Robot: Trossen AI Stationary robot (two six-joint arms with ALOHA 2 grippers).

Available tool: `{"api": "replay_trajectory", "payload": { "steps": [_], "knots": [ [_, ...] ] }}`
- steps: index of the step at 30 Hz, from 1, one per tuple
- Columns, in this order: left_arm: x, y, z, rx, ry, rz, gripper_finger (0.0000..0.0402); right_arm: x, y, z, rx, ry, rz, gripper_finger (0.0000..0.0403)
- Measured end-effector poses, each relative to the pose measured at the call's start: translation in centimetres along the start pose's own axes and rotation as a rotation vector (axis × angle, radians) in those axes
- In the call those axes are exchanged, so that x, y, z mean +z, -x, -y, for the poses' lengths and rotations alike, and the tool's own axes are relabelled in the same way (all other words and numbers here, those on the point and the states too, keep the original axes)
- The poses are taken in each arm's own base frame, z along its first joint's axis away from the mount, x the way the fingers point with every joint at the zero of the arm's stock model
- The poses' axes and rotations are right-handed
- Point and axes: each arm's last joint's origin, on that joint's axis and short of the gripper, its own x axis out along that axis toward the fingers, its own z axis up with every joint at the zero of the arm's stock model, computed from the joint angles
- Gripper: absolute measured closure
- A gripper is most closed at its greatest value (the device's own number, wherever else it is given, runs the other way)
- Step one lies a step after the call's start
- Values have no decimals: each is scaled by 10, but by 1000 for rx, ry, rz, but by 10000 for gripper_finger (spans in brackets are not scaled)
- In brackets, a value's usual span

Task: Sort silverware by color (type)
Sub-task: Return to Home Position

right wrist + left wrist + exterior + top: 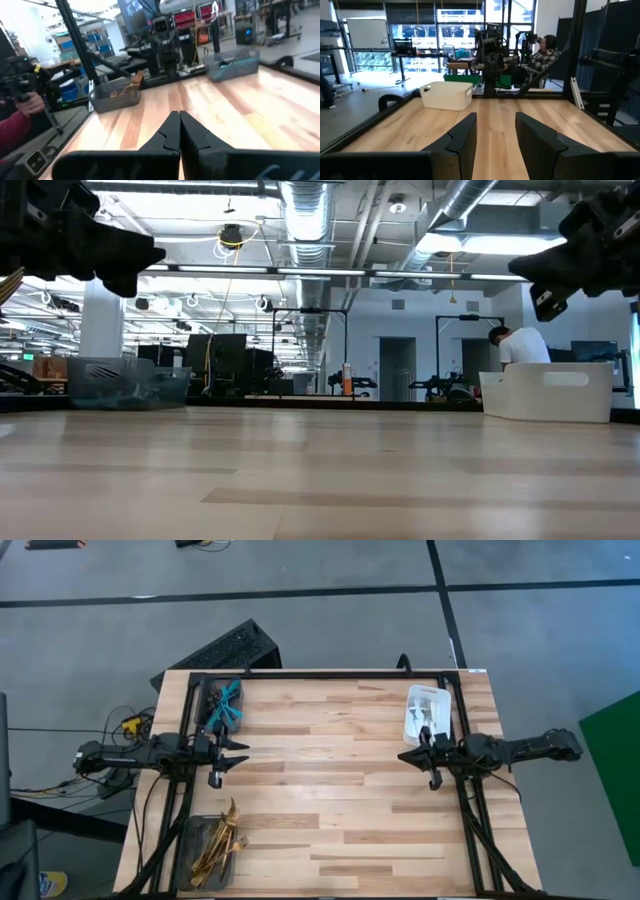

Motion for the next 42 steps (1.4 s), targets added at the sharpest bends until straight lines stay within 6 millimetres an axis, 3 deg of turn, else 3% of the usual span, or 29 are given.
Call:
{"api": "replay_trajectory", "payload": {
  "steps": [11,42],
  "knots": [
    [-4,0,1,-17,92,-46,278,-4,-1,5,-64,95,-40,358],
    [-6,-1,0,-7,130,-58,278,-10,0,7,-80,101,-93,355]
  ]
}}
